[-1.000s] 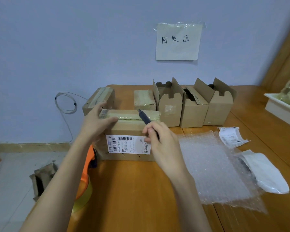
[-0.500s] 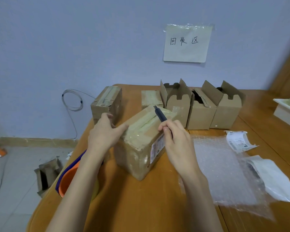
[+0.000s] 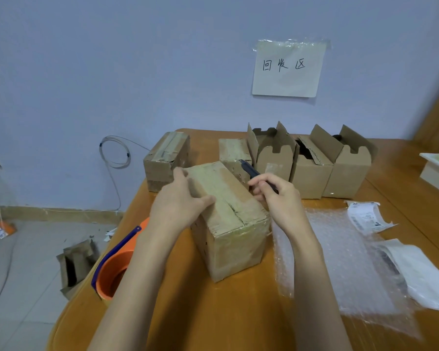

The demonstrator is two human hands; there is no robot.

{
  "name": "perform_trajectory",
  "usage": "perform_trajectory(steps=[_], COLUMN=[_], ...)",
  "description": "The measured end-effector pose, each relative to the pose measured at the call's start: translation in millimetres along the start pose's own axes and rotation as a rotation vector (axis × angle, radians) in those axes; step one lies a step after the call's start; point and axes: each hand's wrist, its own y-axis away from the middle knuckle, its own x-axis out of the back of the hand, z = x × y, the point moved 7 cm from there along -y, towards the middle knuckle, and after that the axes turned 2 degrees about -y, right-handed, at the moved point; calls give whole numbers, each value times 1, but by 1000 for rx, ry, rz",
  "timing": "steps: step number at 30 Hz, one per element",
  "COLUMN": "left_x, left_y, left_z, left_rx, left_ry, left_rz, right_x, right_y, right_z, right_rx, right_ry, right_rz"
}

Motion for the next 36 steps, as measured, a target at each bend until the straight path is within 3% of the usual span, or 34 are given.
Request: perform_trajectory(steps=[2, 5, 8, 16, 22, 29, 33, 36], left_x=[9, -14, -34, -40, -42, -20, -11, -24], left_y=[-15, -32, -43, -34, -29, -20, -24, -28], left_z=[8, 19, 10, 15, 16, 16, 8, 29], left_rx=[-212, -436, -390, -188, -127, -75, 43, -207], left_ry=[-119, -156, -244, -313, -411, -778, -733, -504], left_rz=[185, -39, -174, 195, 234, 224, 161, 208], right_x=[5, 3, 7, 34, 22, 15, 8, 2], right_y=[9, 20, 23, 29, 33, 18, 8, 5], right_z=[-6, -13, -14, -7, -7, -10, -7, -3], right_rx=[41, 96, 118, 63, 21, 117, 153, 150], right_ry=[28, 46, 34, 324, 313, 183, 110, 71], right_rz=[22, -34, 34, 317, 302, 276, 246, 233])
